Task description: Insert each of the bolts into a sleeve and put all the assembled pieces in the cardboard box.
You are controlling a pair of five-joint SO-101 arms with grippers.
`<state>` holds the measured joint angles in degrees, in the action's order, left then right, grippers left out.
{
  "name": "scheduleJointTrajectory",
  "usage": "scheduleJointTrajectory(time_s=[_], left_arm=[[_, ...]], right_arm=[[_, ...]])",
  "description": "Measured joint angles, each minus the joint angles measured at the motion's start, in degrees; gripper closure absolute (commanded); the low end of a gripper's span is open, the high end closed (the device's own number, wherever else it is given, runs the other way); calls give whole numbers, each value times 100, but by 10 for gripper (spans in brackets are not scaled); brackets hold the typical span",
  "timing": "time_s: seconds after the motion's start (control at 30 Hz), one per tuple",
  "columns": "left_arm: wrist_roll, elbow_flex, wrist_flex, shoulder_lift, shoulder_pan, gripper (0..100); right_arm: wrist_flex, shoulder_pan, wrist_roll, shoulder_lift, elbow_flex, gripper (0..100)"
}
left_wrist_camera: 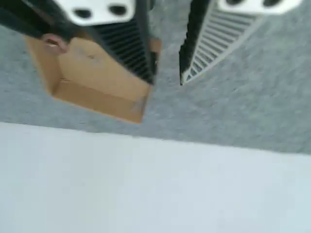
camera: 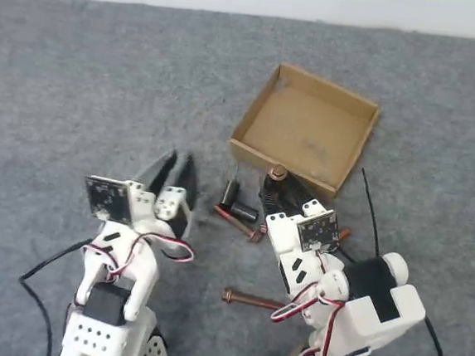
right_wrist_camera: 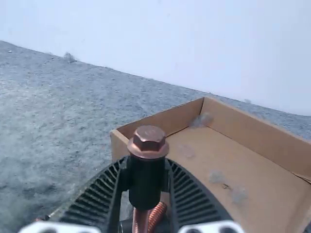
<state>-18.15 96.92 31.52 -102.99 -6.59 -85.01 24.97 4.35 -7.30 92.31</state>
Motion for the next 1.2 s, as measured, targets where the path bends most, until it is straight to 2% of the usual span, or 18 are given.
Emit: scheduleJointTrajectory(time_s=[0.2, 0.43, 0.6, 0.7, 0.93, 1.2], left_arm=[[-18, 0, 536, -9, 1169, 984], [-9, 0, 2013, -9, 2233, 983], [492, 0, 2479, -9, 2391, 984], [633, 0, 2479, -9, 2391, 984], [677, 0, 2479, -9, 2391, 984], [677, 0, 2479, -9, 2391, 984]], right_arm=[[-413, -281, 0, 0, 0, 992], [-888, -818, 0, 0, -334, 992], [-897, -958, 53, 0, -1046, 992], [-862, -1046, 527, 0, -1565, 992], [492, -1090, 1196, 0, -2866, 992], [2831, -1257, 1257, -9, -4457, 992]])
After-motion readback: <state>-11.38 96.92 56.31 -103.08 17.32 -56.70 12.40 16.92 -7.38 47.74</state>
